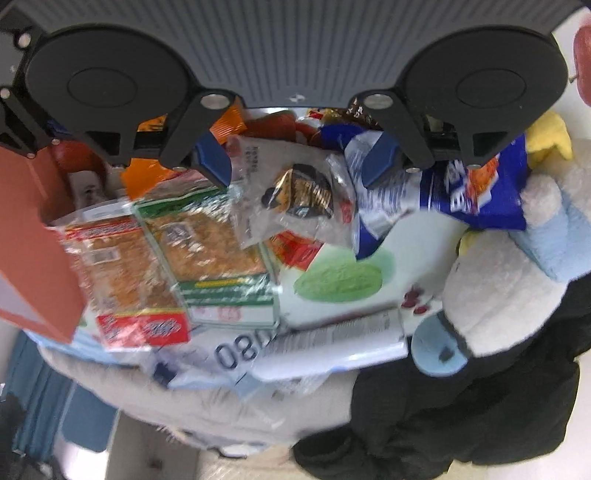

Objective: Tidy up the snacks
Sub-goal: 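Grasp the orange seasoning bag with the right tool while the left tool grasps the clear snack bag, then carry the orange bag with the right tool while the left tool carries the clear bag over the pink box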

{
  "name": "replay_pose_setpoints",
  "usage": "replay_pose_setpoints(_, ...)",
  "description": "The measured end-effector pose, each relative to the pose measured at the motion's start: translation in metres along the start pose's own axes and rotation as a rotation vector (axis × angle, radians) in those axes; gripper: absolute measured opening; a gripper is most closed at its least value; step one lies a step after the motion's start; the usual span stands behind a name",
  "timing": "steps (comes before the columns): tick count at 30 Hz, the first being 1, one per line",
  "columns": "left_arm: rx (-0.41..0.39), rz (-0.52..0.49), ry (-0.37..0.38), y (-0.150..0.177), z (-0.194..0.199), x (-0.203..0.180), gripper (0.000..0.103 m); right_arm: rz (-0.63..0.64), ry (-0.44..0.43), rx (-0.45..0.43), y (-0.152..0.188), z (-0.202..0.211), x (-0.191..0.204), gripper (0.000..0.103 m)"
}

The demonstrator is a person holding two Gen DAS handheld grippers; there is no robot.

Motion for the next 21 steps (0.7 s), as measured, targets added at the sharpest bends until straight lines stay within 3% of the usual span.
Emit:
replay_pose_setpoints(2, 0.012, 0.017, 0.005, 0.0, -0.005, 0.0, 0.075, 0.027, 0.009, 0.016, 0.0, -0.007, 0.003, 0.078)
replay_pose_setpoints(8, 0.008, 0.017, -0.018, 0.0, -0.004, -0.006, 0.065, 0.035, 0.003, 0.013, 0.0, -0.007, 0.003, 0.071)
replay_pose_setpoints(21, -0.01, 0.028, -0.007, 0.024, 0.051, -0.03, 0.058, 0.059, 0.025, 0.019, 0.019, 0.037, 0.002, 0.068)
Point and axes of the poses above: each gripper's, at about its wrist camera, not at the fingertips, and z roughly against the way its jaws point, x to its left, y to its underside, the point moved 3 cm from there along -z, roughly the way its jaws point, and after that the axes turned 11 degrees about y, right-handed, at the moved point
